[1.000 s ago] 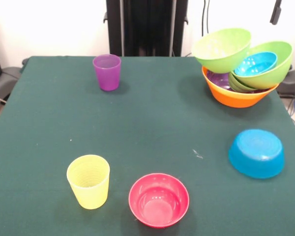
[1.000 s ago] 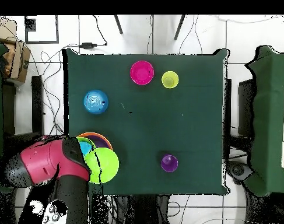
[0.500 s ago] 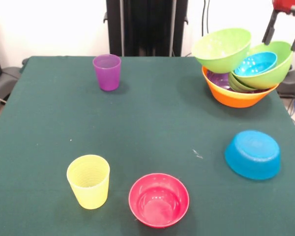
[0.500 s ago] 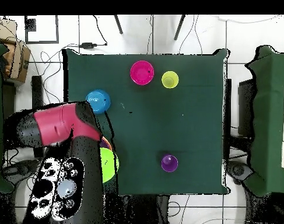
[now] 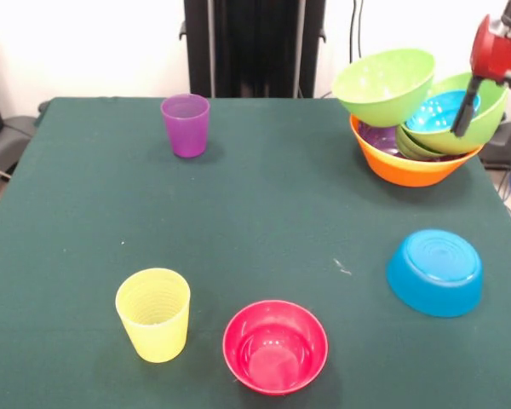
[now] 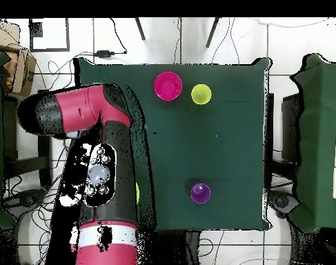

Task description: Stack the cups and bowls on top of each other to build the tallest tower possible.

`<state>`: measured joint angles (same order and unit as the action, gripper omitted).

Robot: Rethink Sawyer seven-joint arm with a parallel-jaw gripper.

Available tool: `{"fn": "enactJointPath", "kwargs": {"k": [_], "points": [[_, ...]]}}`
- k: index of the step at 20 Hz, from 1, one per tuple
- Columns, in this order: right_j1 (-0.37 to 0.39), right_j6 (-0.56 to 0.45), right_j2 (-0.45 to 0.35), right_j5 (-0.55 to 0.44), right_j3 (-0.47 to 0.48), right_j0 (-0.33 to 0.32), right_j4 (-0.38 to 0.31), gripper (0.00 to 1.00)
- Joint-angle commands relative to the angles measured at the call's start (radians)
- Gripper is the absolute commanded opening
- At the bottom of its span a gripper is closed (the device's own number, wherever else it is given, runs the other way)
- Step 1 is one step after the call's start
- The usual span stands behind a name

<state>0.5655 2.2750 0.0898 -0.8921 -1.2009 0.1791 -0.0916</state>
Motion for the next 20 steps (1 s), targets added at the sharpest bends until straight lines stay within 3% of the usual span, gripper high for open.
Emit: {"fn": "enactJointPath", "kwargs": {"k": [1,4,10,15,20], "points": [[-0.09,-0.167,-0.135,-0.074,0.119,-0.034,-0.054,1.0],[-0.092,-0.19,-0.157,-0.042,0.083,-0.066,-0.04,1.0],[-0.014,-0.299,-0.218,0.045,-0.082,-0.164,-0.057,1.0],[0.065,-0.438,-0.269,0.075,-0.197,-0.301,-0.09,1.0],[0.123,-0.527,-0.303,0.068,-0.251,-0.424,-0.125,1.0]]}}
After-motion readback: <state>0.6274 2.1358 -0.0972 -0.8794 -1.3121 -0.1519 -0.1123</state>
